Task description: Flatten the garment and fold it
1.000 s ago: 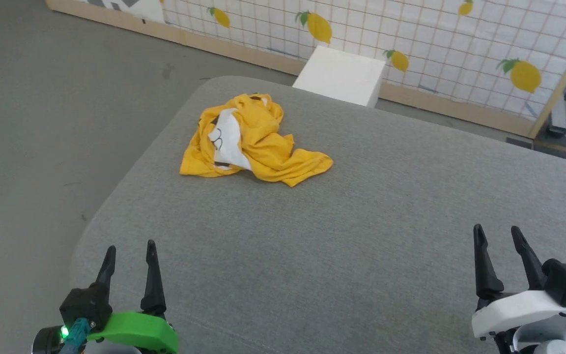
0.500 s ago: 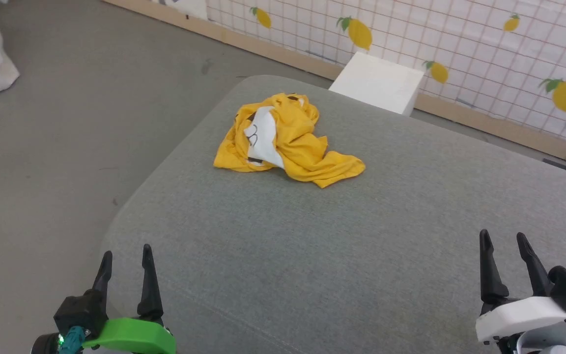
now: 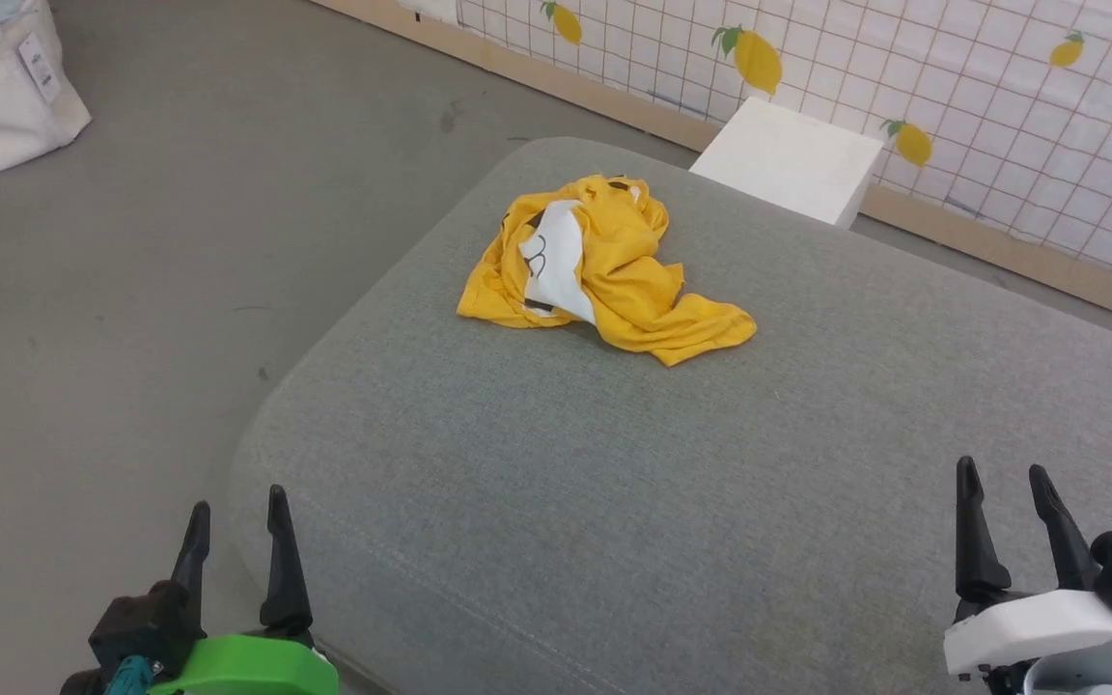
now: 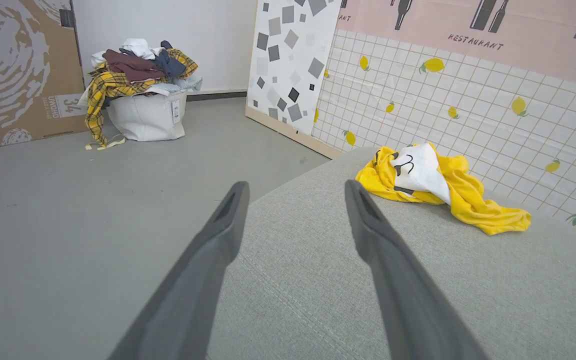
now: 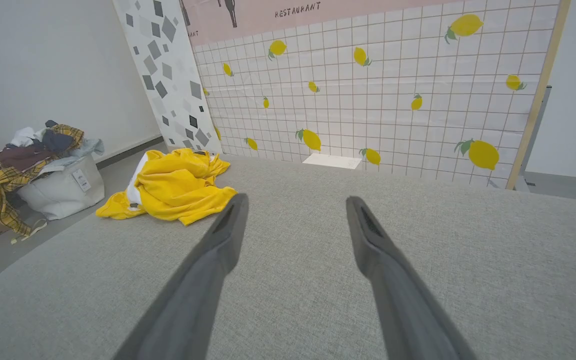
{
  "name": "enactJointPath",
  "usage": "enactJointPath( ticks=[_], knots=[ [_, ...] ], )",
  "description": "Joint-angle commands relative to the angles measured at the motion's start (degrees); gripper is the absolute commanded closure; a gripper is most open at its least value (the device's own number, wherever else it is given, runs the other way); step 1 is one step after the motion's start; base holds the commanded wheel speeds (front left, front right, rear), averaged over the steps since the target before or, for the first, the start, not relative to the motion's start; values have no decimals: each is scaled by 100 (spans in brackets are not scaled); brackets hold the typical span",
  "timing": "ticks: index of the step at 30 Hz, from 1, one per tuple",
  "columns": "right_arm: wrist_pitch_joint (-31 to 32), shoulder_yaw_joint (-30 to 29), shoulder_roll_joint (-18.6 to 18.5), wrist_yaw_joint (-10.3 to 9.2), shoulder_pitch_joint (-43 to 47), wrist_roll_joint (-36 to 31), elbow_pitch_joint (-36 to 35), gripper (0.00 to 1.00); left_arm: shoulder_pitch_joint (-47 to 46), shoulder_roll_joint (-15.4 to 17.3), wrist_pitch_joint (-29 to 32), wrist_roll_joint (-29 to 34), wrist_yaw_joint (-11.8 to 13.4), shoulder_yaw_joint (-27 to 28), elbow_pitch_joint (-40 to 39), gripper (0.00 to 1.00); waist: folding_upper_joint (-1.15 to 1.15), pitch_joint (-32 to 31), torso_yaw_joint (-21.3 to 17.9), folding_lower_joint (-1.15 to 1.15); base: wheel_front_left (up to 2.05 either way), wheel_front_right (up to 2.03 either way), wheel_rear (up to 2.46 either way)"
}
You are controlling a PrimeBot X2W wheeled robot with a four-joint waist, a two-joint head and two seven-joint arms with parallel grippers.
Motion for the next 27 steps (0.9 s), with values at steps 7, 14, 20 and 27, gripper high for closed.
enactJointPath(
  ticks=[7,14,20,27],
  knots=[
    [-70,-44,5,-10,-16,16,6,0,82,-29,-55,-86,59,-17,-37,0,0,50,-46,0,0,0,0],
    [-70,-59,5,-10,-12,-11,-29,0,39,-29,-55,-95,57,-45,-60,0,0,94,-74,0,0,0,0],
    [-70,-69,5,-10,-37,-68,-93,0,-358,21,1,-283,-147,-209,93,0,0,219,-85,0,0,0,0],
    [-70,-183,5,-10,-102,-217,-284,0,-1647,360,740,-159,-346,-477,-208,0,0,515,-104,0,0,0,0]
  ],
)
